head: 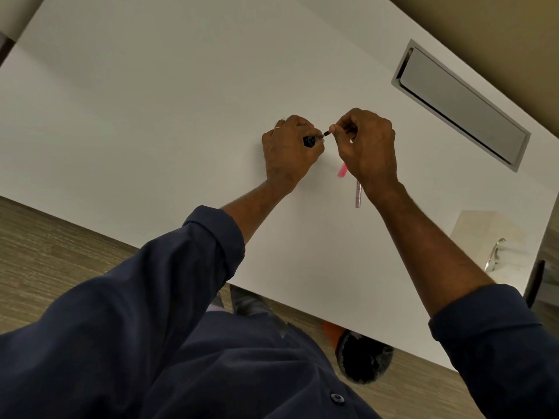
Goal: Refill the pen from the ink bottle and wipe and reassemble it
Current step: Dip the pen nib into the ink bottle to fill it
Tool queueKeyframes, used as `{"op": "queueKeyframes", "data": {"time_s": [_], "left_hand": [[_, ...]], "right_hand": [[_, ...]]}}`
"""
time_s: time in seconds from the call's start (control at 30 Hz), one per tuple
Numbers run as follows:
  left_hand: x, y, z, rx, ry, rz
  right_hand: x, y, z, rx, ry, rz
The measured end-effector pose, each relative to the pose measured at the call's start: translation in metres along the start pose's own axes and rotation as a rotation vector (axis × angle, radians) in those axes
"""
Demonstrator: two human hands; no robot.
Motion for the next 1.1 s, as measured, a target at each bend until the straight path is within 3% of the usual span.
{"op": "queueKeyframes", "data": {"time_s": [0.37, 0.53, 0.73, 0.93, 1.1], "left_hand": [[0.003, 0.002, 0.001, 0.014, 0.01, 0.014], [-0.001, 0.003, 0.002, 0.016, 0.0, -0.004], [-0.001, 0.003, 0.001, 0.023, 0.021, -0.011], [-0.001, 0.005, 0.001, 0.019, 0.0, -0.008], [0.0, 0.005, 0.0, 0.01, -0.03, -0.002]], "right_hand": [[-0.003, 0.006, 0.003, 0.04, 0.142, -0.004], [0.0, 0.008, 0.005, -0.004, 0.034, -0.018], [-0.014, 0.011, -0.001, -0.016, -0.016, -0.169], [-0.001, 0.007, 0.005, -0.03, 0.088, -0.003], [0.0, 0.009, 0.003, -0.002, 0.054, 0.008]]}}
Point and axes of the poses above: each hand's wrist, its own y-axis away from the middle knuckle, its own z-axis out of the palm, x = y × z, the point moved 9 cm from there along -y, towards the middle knuckle, and after that the axes turned 13 degrees about y, right-handed, at the moved point
